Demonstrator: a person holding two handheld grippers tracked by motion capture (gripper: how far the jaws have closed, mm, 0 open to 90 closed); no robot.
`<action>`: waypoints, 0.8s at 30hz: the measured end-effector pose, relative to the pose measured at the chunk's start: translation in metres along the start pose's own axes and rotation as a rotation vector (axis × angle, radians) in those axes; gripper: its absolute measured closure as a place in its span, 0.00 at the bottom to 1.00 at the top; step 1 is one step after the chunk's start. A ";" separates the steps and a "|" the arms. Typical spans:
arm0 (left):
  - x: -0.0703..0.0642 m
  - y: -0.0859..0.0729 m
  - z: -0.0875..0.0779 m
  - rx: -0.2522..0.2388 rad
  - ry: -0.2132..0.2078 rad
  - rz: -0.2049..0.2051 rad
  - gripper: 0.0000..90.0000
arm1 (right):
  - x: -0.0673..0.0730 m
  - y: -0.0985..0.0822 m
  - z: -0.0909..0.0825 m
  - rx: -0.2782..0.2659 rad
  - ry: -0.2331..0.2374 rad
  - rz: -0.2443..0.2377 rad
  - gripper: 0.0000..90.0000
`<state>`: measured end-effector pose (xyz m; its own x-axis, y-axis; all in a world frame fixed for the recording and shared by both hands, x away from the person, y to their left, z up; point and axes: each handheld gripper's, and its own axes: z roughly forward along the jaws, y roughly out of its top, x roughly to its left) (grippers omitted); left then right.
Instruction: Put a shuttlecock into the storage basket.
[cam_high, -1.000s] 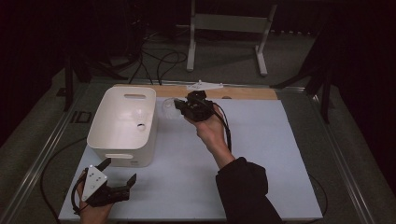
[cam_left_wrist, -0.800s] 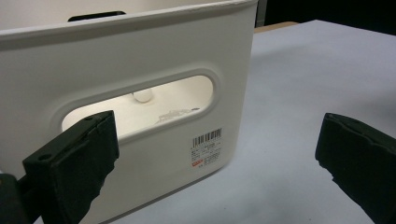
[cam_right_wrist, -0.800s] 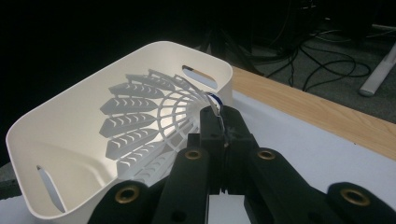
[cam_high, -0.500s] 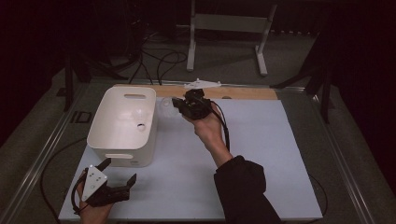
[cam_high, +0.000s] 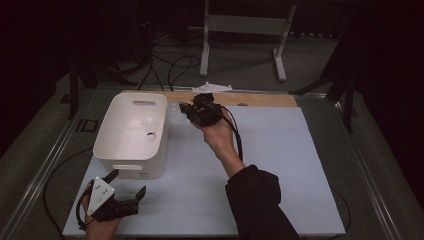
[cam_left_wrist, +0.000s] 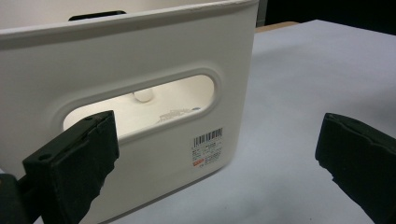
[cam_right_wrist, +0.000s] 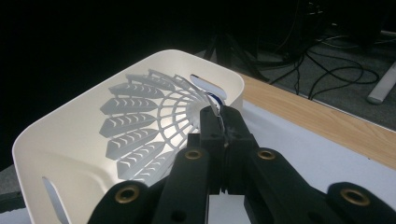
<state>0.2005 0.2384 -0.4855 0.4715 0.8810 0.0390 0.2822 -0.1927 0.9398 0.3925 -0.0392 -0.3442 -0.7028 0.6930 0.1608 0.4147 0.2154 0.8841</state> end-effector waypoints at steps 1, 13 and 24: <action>0.000 0.000 0.000 0.000 0.000 0.000 0.00 | 0.000 0.000 0.000 0.000 0.000 0.002 0.99; 0.000 0.000 0.000 0.002 0.002 -0.001 0.00 | 0.002 0.005 0.005 -0.010 0.003 0.002 0.99; 0.000 0.000 0.000 0.002 0.001 0.001 0.00 | 0.008 0.007 0.012 -0.010 0.015 -0.003 0.99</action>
<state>0.2003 0.2382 -0.4854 0.4704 0.8815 0.0401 0.2840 -0.1942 0.9390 0.3968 -0.0242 -0.3414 -0.7128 0.6818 0.1646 0.4065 0.2103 0.8891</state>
